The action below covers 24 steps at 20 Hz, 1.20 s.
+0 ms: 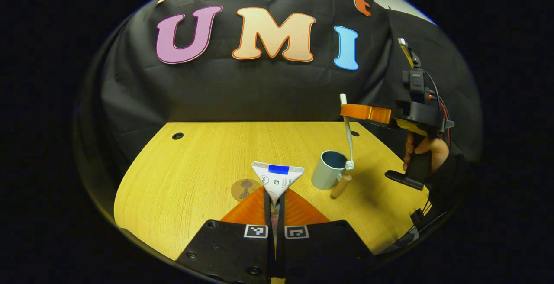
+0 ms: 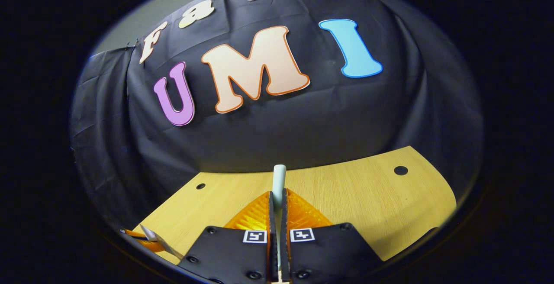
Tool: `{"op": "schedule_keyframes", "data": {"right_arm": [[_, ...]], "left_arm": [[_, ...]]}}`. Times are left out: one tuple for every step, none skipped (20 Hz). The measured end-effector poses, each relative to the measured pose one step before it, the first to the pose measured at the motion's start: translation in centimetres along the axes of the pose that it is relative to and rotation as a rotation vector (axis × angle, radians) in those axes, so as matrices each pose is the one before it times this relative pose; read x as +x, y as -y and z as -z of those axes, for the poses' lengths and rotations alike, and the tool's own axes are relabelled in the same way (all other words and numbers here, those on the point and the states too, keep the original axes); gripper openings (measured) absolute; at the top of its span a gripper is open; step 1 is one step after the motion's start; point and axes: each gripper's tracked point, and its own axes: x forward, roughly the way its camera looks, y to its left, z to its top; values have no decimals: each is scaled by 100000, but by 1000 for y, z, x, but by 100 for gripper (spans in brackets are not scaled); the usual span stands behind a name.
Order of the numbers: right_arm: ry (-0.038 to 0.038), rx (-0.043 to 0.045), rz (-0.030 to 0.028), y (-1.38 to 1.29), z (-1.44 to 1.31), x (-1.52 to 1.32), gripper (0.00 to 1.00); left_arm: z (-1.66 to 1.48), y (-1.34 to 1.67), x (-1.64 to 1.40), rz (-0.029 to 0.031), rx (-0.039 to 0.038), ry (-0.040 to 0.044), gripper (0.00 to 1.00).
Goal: Put the toothbrush and toothpaste on the desktop into the cup, then pick up the cup and place it on the coaster on the desktop.
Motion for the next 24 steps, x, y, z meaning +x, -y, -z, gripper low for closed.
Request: {"op": "schedule_keyframes", "data": {"right_arm": [[943,-515,1285,341,159,594,5],[648,-527,1315,392,12,566,5],[453,-381,965,261,181,543,5],[156,-159,412,173,187,509,5],[-315,-579,533,154,348,402,5],[-626,-766,375,138,362,328,5],[-1294,-870,-33,-9,510,237,5],[-1689,-1103,67,10,556,161,7],[-968,-1073,216,58,289,216,7],[-403,-770,112,-36,201,81,7],[-770,-650,307,66,358,60,7],[-1215,-468,483,109,289,-23,7],[-1015,-389,370,137,691,18,10],[-1377,-104,-85,131,472,16,10],[-1660,115,82,459,779,-676,12],[-1160,448,-513,290,409,-460,12],[-1255,610,-752,201,459,-599,19],[-1551,-26,-573,152,567,-575,28],[-1460,-318,-816,11,663,-439,54],[-1531,-1183,439,208,716,-565,69],[-959,-1134,-502,217,681,-817,85],[-602,-1605,349,265,733,-767,100],[-598,-929,-366,222,681,-1006,96],[-1245,-435,-476,82,807,-899,99]], "left_arm": [[-53,-56,-103,-236,82,199,0],[-104,37,-43,-314,-73,228,0],[-131,57,-209,-288,64,201,0],[45,24,-30,-405,-17,221,0],[-247,-28,-109,-312,263,416,0],[-284,42,3,-268,127,497,0],[-248,24,-130,-328,139,658,0],[-213,-33,10,-242,219,666,0],[-334,18,-70,-90,210,357,0],[-140,56,-9,35,32,371,0],[-286,93,68,285,-281,585,0],[-123,185,124,645,-404,112,0],[-98,208,86,631,-527,-201,0],[33,133,298,660,-238,-281,0],[-128,185,216,680,97,-29,0],[-114,198,310,773,332,-41,0],[-234,359,436,867,462,10,0],[-179,412,396,1006,398,141,0],[-171,522,147,925,392,306,0],[-173,439,188,1026,383,584,0],[-514,372,316,1070,383,978,0],[-523,406,450,993,581,791,0],[-513,399,374,1094,390,925,0],[-479,431,402,1024,452,750,0]]}}
